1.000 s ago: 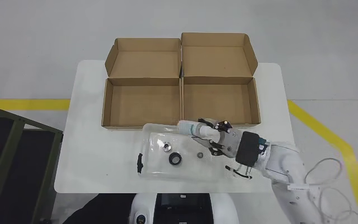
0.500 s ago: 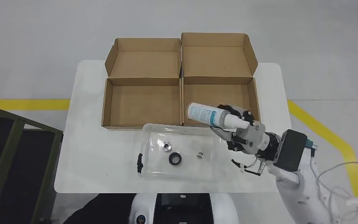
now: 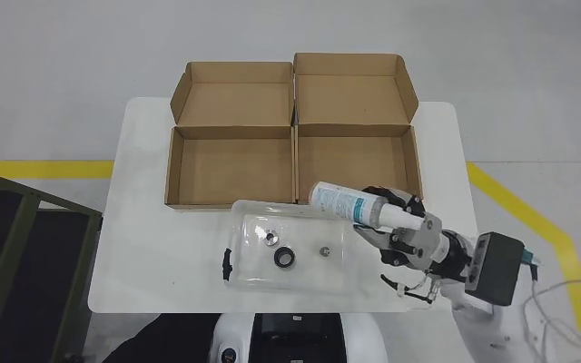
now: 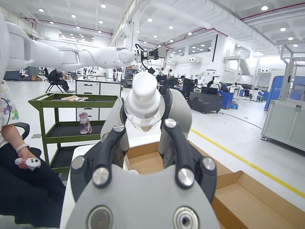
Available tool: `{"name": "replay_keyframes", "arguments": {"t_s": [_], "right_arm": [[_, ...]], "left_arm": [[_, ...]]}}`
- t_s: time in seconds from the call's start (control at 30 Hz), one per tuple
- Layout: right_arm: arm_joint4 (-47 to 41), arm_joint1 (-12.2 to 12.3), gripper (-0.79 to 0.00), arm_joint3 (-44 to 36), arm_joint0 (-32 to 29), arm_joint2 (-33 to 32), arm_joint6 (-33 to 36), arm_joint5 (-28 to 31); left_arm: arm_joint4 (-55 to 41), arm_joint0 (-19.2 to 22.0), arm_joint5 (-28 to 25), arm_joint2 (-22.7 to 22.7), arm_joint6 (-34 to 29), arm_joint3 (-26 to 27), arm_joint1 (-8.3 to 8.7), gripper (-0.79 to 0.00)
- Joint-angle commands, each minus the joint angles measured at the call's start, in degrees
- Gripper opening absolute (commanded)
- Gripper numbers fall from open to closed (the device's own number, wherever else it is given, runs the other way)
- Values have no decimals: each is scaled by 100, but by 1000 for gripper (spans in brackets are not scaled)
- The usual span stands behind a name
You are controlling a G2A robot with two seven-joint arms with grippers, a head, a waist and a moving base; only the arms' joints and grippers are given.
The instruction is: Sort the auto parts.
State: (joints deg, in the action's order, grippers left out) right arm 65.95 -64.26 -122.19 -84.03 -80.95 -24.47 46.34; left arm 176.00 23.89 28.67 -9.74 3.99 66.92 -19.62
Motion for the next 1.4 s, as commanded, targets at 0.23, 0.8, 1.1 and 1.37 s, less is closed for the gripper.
{"name": "replay_keyframes", "arguments": {"t_s": [0.23, 0.8, 1.1, 1.37], "right_arm": [[107, 7, -785, 97, -41, 71, 377, -57], [-31, -69, -785, 1823, 1413, 690, 1888, -435], [-51, -116, -785, 2416, 1708, 977, 2527, -823], [-18, -162, -785, 2770, 2026, 1181, 3040, -1154]], "left_arm": [[0, 0, 0, 0, 0, 0, 0, 0], [0, 0, 0, 0, 0, 0, 0, 0], [0, 0, 0, 0, 0, 0, 0, 0], [0, 0, 0, 0, 0, 0, 0, 0]]}}
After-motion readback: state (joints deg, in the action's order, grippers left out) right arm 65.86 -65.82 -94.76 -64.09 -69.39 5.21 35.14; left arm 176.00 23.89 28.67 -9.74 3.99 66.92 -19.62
